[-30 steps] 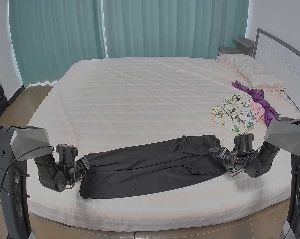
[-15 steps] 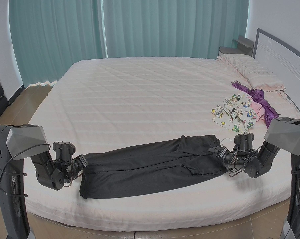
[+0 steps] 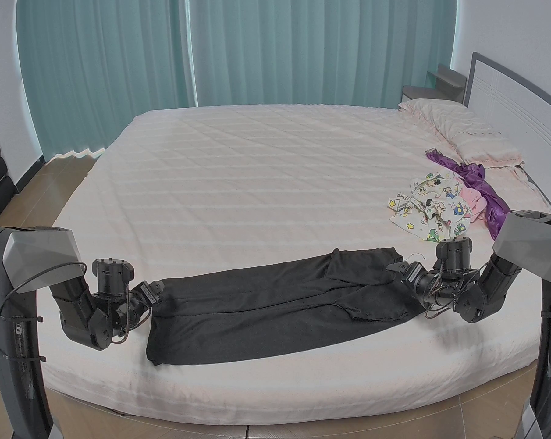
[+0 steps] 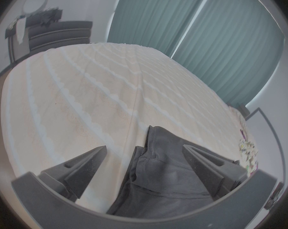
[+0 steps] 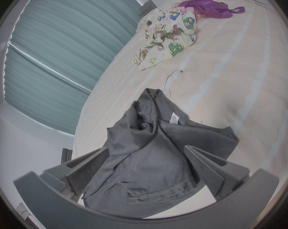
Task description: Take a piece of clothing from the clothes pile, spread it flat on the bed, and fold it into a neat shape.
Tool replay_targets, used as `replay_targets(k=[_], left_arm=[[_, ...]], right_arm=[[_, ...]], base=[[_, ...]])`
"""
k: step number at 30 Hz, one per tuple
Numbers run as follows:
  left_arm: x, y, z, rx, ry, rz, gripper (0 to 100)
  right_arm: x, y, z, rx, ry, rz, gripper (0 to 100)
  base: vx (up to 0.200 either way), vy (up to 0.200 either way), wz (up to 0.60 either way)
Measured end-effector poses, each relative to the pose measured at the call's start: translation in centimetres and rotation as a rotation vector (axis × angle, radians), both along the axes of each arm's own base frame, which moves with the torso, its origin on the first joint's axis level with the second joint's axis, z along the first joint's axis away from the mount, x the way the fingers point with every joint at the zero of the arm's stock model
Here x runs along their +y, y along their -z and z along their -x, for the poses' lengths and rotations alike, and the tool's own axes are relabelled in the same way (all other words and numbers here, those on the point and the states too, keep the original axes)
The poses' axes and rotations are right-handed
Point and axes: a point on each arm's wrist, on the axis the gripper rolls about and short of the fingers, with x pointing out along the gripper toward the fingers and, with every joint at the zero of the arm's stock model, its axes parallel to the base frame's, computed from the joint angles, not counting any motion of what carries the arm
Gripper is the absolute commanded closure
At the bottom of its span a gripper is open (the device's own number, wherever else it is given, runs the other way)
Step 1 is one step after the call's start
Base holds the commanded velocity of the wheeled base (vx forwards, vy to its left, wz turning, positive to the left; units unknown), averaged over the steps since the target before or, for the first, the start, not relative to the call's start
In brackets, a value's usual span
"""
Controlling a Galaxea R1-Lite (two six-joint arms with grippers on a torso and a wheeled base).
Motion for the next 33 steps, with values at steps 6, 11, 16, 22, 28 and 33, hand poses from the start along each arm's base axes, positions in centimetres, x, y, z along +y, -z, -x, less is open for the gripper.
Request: replay_targets(k=[6,11,16,22,28,33], left_arm=[[0.0,-1.5,2.3,0.012,-0.029,0.117,0],[-0.5,-2.3,5.0,0.047,-0.024,0.231,0],[-1.0,-2.6,6.6,0.064,0.02,0.276,0],[-1.6,-2.7,7.2,0.078,0.049,0.306,0],[-2.0,-2.1,7.6,0.105,0.057,0.297,0],[-2.4,-1.3,7.9,0.131,0.046,0.268,0]], right_arm=[[-0.8,-1.5,0.1,-0.034,0.019,-0.006,0],[-1.3,-2.5,0.4,-0.034,0.025,-0.005,0],[-0.6,-2.5,1.5,0.009,0.01,-0.021,0],[0.2,-2.4,2.6,0.041,0.02,-0.134,0],[0.0,-2.0,3.5,0.05,-0.003,-0.161,0],[-0.2,-1.6,3.8,0.046,0.001,-0.16,0]], base=[[0.0,0.0,0.0],[0.0,0.0,0.0],[0.0,0.0,0.0],[0.0,0.0,0.0],[0.0,0.0,0.0],[0.0,0.0,0.0]])
